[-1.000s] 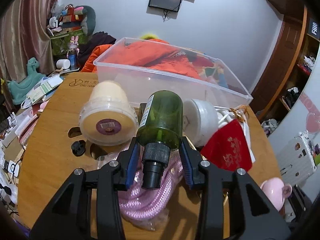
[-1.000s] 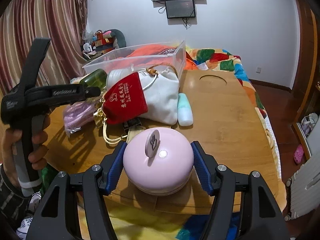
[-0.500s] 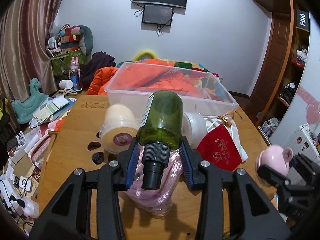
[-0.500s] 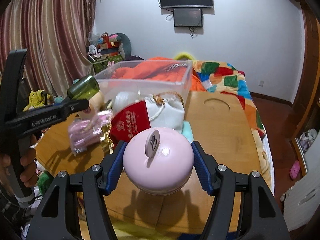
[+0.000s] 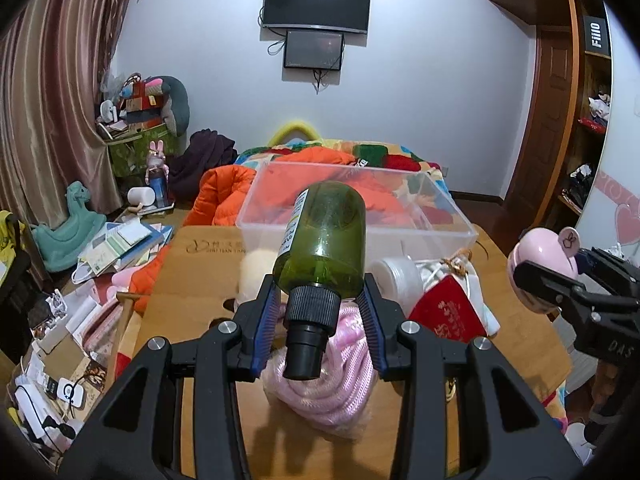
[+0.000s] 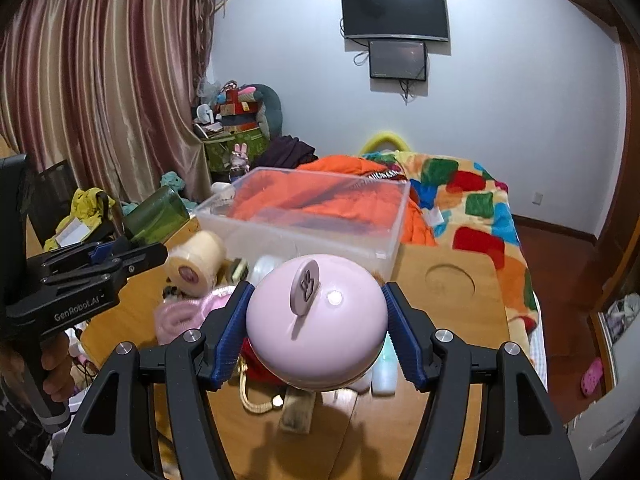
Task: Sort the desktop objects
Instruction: 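Grasp the green bottle with the left tool while the right tool lifts the pink container, then carry both held items over the clear box and open both tools to drop them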
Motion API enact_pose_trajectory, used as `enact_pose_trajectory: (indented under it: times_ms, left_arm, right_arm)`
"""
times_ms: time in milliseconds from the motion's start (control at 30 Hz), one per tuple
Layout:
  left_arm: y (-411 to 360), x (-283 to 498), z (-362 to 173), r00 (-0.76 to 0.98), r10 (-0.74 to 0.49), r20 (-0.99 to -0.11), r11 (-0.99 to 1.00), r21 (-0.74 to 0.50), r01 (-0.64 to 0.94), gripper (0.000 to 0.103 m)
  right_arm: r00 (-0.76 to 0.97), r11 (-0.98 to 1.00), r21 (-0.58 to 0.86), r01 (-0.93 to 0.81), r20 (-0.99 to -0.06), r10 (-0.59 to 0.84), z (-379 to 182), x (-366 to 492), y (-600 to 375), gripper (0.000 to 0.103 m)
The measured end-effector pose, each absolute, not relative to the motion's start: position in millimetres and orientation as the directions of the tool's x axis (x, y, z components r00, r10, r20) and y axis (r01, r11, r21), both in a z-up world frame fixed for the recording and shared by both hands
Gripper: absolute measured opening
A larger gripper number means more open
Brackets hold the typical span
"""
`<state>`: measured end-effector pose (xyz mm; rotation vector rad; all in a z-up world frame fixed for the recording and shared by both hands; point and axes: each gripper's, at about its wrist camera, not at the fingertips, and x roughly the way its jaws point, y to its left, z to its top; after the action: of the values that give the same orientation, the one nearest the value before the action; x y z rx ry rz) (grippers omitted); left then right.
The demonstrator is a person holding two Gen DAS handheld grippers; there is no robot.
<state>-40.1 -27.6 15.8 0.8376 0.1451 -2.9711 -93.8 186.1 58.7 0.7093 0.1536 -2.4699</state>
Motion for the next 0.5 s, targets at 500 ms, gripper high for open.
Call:
enact_pose_trajectory:
  times_ms: [500]
  left_arm:
    - [-34,-75,35,-0.851,0.006,-0.525,-0.999,-0.046,0.021,0.039]
  right_arm:
    - [-0.687,-0.820,0.051,0.569,-0.519,-0.509,80,-140,172,0.061]
